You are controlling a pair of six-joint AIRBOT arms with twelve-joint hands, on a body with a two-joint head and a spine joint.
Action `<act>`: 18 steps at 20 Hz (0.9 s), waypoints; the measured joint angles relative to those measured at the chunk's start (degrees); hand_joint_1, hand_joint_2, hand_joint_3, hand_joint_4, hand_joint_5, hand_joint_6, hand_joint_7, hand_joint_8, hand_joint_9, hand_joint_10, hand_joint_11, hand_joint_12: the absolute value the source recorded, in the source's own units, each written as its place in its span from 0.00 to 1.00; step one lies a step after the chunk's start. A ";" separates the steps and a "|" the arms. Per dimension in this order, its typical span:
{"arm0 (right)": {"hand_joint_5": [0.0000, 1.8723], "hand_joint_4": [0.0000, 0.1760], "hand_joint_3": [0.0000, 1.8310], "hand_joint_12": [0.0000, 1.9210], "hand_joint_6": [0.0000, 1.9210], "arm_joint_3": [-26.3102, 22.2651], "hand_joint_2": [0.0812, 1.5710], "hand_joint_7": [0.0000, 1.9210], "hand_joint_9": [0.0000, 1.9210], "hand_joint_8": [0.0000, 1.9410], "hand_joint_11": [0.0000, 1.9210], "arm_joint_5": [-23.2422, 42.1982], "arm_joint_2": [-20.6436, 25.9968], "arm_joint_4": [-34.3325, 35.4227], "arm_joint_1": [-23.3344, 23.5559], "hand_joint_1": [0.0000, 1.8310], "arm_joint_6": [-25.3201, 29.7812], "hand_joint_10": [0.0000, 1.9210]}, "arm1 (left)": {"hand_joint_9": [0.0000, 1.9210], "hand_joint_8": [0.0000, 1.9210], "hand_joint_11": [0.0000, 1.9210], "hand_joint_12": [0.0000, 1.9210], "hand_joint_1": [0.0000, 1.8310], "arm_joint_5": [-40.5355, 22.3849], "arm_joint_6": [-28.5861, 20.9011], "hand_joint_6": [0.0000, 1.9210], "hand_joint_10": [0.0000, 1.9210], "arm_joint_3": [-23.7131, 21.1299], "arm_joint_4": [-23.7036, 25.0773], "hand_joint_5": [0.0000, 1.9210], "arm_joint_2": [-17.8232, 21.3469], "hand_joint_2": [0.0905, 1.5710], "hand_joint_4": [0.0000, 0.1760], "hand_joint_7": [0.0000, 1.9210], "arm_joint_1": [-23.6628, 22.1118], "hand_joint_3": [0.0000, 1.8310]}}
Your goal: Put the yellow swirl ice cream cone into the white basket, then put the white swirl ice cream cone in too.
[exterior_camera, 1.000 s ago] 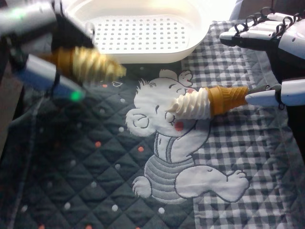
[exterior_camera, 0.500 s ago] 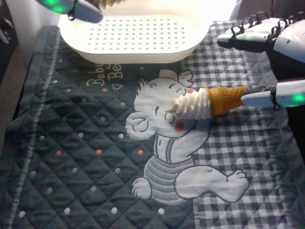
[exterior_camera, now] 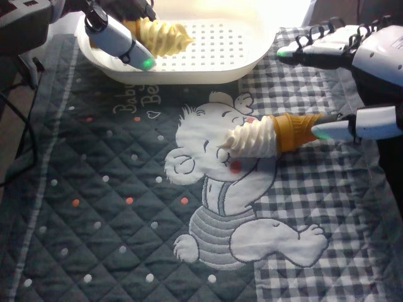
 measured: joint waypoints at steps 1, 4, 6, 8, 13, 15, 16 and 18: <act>0.17 0.00 0.00 0.09 0.00 0.07 0.66 0.17 0.16 0.00 0.14 0.09 0.00 0.00 0.00 0.42 0.02 0.00 | 0.45 0.00 0.23 0.65 0.51 -0.48 -0.02 0.00 0.11 -1.07 -0.04 0.38 1.03 0.56 0.00 0.46 0.11 0.00; 0.18 0.00 0.00 0.08 0.00 0.07 0.67 0.18 0.17 0.00 0.14 0.74 0.00 0.28 0.00 0.47 0.48 0.00 | 0.39 0.00 0.17 0.64 0.43 -4.87 -0.11 0.00 0.06 -6.49 -0.20 0.26 5.38 0.56 0.10 0.36 0.79 0.00; 0.18 0.00 0.00 0.08 0.00 0.07 0.67 0.18 0.17 0.00 0.14 1.62 0.00 0.57 0.00 0.44 0.68 0.00 | 0.39 0.00 0.16 0.65 0.42 -7.10 -0.11 0.00 0.04 -8.20 -0.20 0.25 6.49 0.54 0.20 0.36 0.81 0.00; 0.19 0.13 0.00 0.06 0.00 0.04 0.67 0.18 0.16 0.00 0.13 3.82 0.11 0.85 0.00 0.42 2.01 0.00 | 0.37 0.00 0.17 0.55 0.40 -11.21 -0.11 0.00 0.01 -12.59 -0.09 0.23 9.66 0.56 0.33 0.33 0.83 0.00; 0.19 0.75 0.00 0.05 0.01 0.04 0.66 0.18 0.16 0.00 0.12 12.48 2.29 3.74 0.24 0.31 4.52 0.01 | 0.26 0.00 0.00 0.70 0.38 -29.92 0.72 0.00 0.00 -26.25 -3.26 0.20 22.36 0.57 0.59 0.24 6.58 0.00; 0.19 0.97 0.00 0.02 0.00 0.11 0.64 0.15 0.12 0.00 0.05 11.85 2.60 1.49 5.18 0.30 4.48 0.00 | 0.21 0.00 0.00 0.62 0.42 -35.32 1.99 0.00 0.00 -30.99 -6.56 0.19 27.06 0.56 0.51 0.20 10.47 0.00; 0.19 0.79 0.00 0.04 0.00 0.11 0.65 0.16 0.13 0.00 0.10 9.53 2.36 -3.19 11.08 0.33 4.31 0.01 | 0.16 0.00 0.00 0.54 0.44 -38.91 2.71 0.00 0.00 -35.08 -7.41 0.18 30.86 0.56 0.33 0.16 13.09 0.00; 0.21 0.74 0.00 0.06 0.00 0.11 0.64 0.20 0.20 0.00 0.17 8.94 0.87 -7.43 16.94 0.35 3.85 0.01 | 0.16 0.00 0.00 0.51 0.47 -47.65 3.26 0.00 0.00 -40.50 -8.59 0.17 35.41 0.55 0.23 0.15 19.10 0.00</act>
